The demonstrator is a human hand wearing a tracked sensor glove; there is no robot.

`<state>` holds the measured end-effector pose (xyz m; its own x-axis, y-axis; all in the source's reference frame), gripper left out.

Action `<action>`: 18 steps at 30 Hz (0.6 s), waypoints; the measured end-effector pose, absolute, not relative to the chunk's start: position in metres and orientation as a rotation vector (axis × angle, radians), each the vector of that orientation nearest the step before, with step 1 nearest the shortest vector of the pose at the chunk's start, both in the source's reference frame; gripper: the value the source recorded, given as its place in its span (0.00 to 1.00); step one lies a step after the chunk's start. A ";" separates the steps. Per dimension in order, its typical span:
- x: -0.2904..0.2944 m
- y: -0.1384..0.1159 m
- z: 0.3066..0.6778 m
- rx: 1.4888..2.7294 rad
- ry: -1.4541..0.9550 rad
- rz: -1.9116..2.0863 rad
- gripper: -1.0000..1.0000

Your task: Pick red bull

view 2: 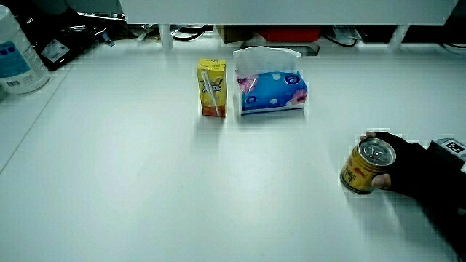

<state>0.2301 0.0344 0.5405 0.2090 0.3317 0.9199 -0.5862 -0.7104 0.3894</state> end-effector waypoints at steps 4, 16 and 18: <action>0.232 0.034 0.541 1.784 -0.256 1.643 0.58; 0.229 0.038 0.540 1.842 -0.251 1.753 0.92; 0.230 0.039 0.541 1.863 -0.250 1.755 0.97</action>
